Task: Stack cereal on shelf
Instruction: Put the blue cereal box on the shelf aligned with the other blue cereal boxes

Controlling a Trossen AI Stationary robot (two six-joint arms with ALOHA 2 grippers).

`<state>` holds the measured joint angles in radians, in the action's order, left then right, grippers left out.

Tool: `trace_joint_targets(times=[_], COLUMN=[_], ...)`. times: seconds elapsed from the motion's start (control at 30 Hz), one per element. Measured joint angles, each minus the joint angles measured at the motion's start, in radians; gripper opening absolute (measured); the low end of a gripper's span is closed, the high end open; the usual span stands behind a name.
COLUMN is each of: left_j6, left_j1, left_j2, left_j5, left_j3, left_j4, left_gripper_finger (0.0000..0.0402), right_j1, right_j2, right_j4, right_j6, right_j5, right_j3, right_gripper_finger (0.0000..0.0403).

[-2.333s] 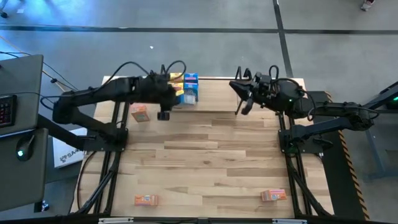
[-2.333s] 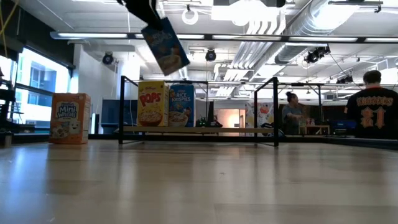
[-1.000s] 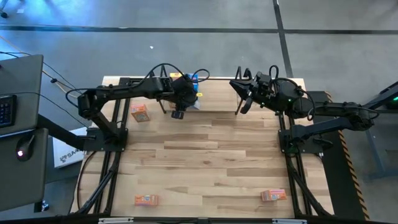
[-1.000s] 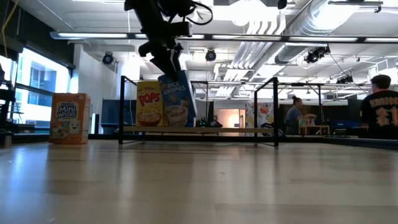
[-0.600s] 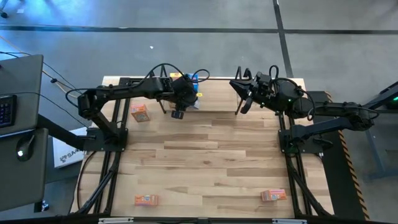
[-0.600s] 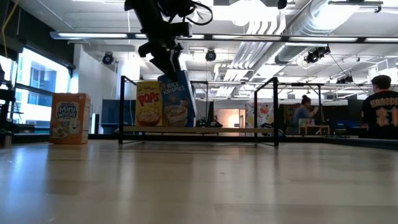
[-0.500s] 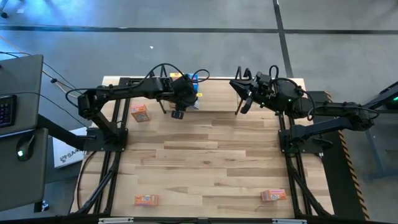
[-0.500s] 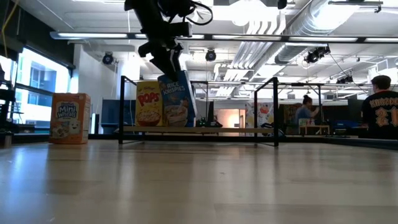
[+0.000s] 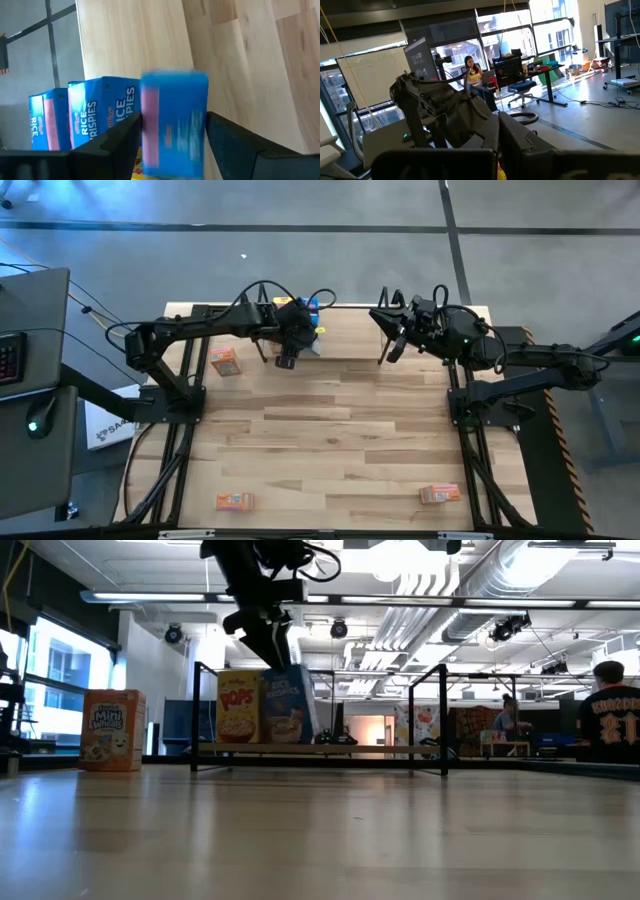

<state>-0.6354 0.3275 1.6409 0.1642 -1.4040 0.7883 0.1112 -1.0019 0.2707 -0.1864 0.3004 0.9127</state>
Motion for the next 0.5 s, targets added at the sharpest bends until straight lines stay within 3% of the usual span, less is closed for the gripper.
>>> trace_joint_targets(times=[0.5], left_j6=[-0.004], left_j1=[0.000], left_j2=[-0.016], left_j5=[0.003], left_j3=[0.000], left_j4=[-0.009], left_gripper_finger=[0.0219], right_j1=[0.000], right_j2=[0.000], right_j4=[0.000], right_j6=[0.001], right_j5=[0.000], right_j3=[0.000], right_gripper_finger=[0.0000])
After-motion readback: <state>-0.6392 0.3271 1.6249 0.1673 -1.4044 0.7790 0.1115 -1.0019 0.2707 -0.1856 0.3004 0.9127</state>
